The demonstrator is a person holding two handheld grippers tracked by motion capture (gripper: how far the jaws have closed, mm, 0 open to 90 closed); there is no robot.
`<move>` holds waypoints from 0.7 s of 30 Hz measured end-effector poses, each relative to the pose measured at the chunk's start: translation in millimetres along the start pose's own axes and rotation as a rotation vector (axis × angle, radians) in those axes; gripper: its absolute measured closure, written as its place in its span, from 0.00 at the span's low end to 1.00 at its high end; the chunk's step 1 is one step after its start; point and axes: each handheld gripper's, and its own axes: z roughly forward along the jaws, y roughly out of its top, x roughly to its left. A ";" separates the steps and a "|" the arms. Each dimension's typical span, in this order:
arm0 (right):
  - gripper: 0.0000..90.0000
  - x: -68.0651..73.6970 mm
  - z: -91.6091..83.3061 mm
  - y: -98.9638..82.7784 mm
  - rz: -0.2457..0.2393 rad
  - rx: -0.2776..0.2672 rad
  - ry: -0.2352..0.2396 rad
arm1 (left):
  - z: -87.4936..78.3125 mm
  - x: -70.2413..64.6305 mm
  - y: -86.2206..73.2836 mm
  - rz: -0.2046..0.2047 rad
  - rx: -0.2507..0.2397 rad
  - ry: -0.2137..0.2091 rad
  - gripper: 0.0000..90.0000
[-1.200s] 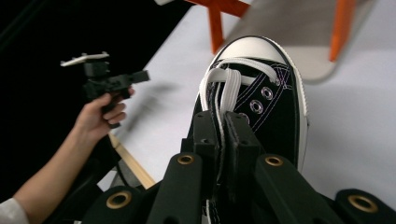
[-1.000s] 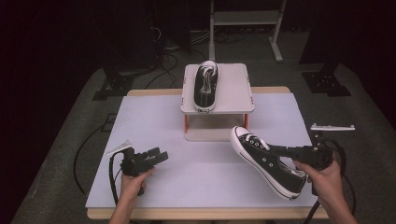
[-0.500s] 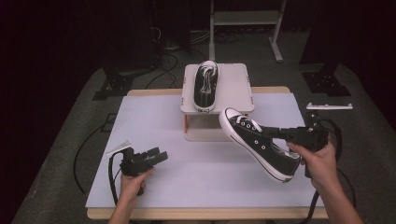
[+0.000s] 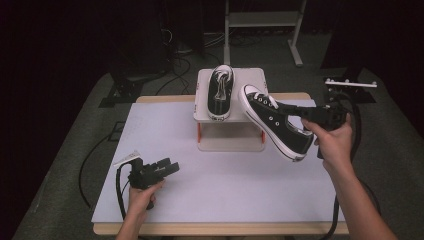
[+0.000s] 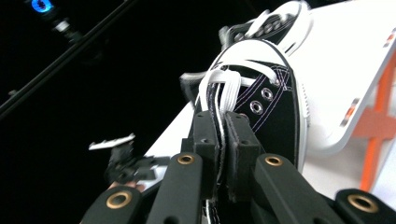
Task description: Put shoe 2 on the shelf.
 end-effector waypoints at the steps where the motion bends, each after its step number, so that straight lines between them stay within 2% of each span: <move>1: 0.93 -1.4 3.5 3.8 0.006 -0.005 -0.011 | 0.0 0.2 0.0 -0.002 0.002 -0.001 0.27; 5: 0.93 -5.8 19.2 19.3 0.014 -0.022 -0.074 | 1.3 0.5 -0.4 0.001 0.007 -0.003 0.27; 7: 0.93 -8.8 29.3 28.3 0.006 -0.027 -0.124 | 2.1 0.3 -0.4 0.002 0.007 -0.006 0.27; 8: 0.93 -10.3 36.3 33.6 0.019 -0.031 -0.144 | 2.3 0.3 -0.5 0.001 0.007 -0.007 0.27; 10: 0.93 -11.7 40.7 36.4 0.018 -0.032 -0.158 | 2.9 0.2 -0.8 0.001 0.006 -0.009 0.27; 11: 0.93 -16.2 54.9 46.3 0.025 -0.033 -0.195 | 3.6 0.0 -1.2 -0.002 0.010 -0.010 0.27; 15: 0.93 -23.3 72.9 58.8 0.052 -0.040 -0.231 | 5.7 -0.8 -1.7 0.004 0.016 -0.020 0.27; 21: 0.93 -34.6 99.9 72.7 0.075 -0.040 -0.322 | 5.2 -0.9 -1.3 0.004 0.012 -0.023 0.27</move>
